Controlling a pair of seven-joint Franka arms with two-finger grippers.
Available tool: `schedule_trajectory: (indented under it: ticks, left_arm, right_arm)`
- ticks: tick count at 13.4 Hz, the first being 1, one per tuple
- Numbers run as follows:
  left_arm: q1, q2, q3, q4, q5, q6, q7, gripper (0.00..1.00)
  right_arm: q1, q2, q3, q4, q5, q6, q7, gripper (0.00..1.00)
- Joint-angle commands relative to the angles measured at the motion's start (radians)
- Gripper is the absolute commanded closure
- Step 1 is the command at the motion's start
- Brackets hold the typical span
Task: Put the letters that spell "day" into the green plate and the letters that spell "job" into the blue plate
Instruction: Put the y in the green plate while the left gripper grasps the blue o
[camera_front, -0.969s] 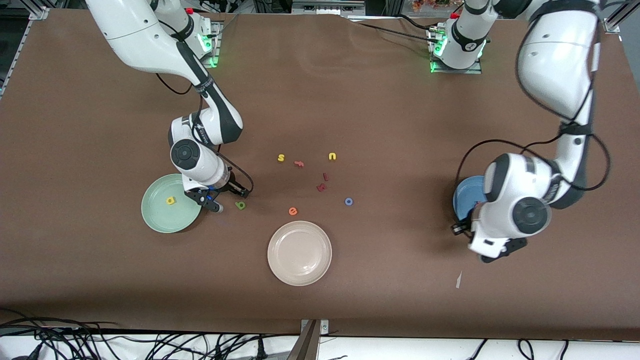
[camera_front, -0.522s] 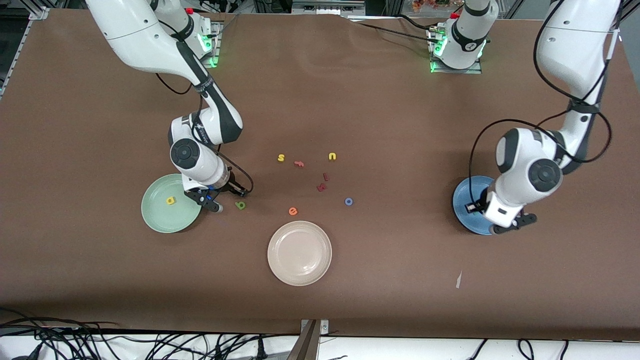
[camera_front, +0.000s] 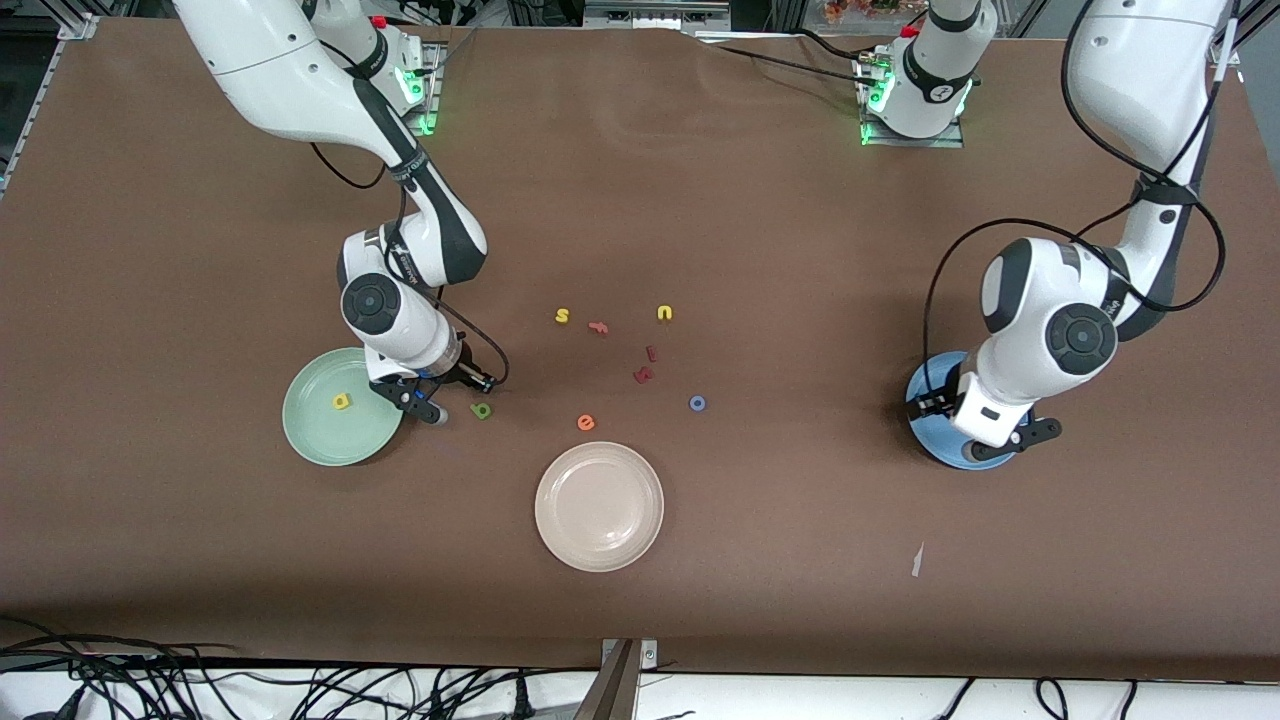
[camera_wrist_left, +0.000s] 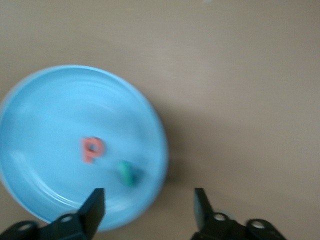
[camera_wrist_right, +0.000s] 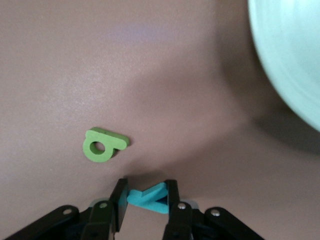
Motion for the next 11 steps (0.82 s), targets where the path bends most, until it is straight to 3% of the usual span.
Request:
schedule_trajectory:
  ticks: [1, 6, 11]
  left_arm:
    - [-0.149, 0.071, 0.013, 0.104, -0.059, -0.019, -0.158, 0.0]
    - [-0.335, 0.236, 0.013, 0.298, -0.059, -0.019, -0.406, 0.0]
    - [-0.406, 0.374, 0.014, 0.439, -0.059, -0.014, -0.481, 0.0]
  right_arm:
    - [0.006, -0.002, 0.0, -0.017, 0.004, 0.01, 0.003, 0.72]
    - [0.005, -0.036, -0.011, 0.001, -0.005, -0.063, -0.04, 0.72]
    - [-0.001, -0.091, -0.121, 0.081, -0.003, -0.294, -0.26, 0.72]
